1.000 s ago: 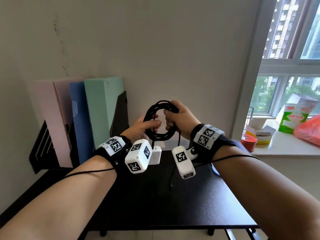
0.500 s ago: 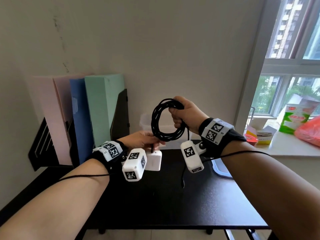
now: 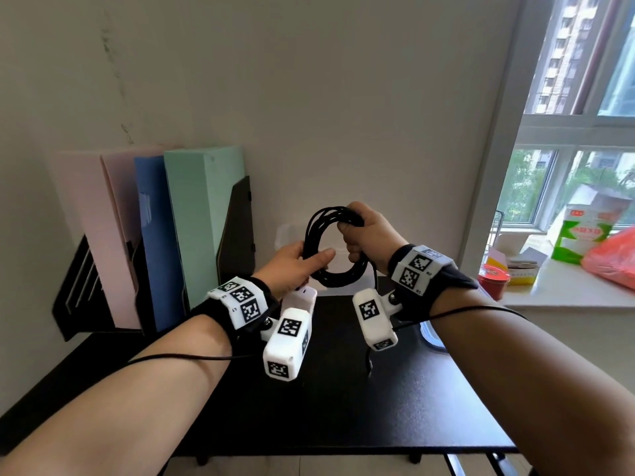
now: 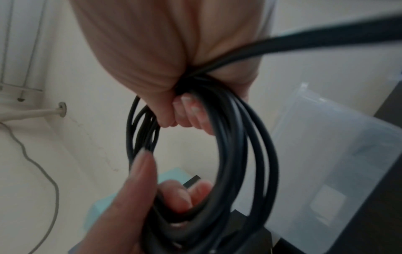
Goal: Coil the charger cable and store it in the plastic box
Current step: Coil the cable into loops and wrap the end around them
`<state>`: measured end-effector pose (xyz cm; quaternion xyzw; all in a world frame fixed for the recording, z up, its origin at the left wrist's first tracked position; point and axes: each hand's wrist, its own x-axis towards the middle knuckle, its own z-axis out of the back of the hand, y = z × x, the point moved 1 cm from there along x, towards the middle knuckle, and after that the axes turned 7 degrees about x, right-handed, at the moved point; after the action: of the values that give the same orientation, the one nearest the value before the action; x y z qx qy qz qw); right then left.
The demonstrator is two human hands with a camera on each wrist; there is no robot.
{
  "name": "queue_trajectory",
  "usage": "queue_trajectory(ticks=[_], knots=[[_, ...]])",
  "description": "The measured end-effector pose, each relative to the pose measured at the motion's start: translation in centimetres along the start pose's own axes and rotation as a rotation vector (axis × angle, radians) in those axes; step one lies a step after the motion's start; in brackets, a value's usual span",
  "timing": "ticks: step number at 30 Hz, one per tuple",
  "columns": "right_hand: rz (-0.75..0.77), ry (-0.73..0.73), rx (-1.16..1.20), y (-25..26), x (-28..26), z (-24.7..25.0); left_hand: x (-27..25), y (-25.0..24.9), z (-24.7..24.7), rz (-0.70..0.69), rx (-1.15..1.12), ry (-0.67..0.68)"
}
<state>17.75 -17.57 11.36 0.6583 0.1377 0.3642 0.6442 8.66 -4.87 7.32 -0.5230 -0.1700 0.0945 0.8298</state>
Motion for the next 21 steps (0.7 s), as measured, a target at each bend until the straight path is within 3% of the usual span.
queue_trajectory(ticks=[5, 14, 21], knots=[[0.018, -0.02, 0.119, 0.0, -0.2, -0.6, 0.1, -1.0, -0.7, 0.025, -0.035, -0.012], [0.04, -0.051, 0.311, -0.3, -0.6, -2.1, -0.5, -2.5, -1.2, -0.055, -0.027, 0.17], [0.038, -0.031, 0.278, 0.2, -0.3, -3.1, 0.1, -2.5, -1.1, -0.095, -0.013, 0.216]])
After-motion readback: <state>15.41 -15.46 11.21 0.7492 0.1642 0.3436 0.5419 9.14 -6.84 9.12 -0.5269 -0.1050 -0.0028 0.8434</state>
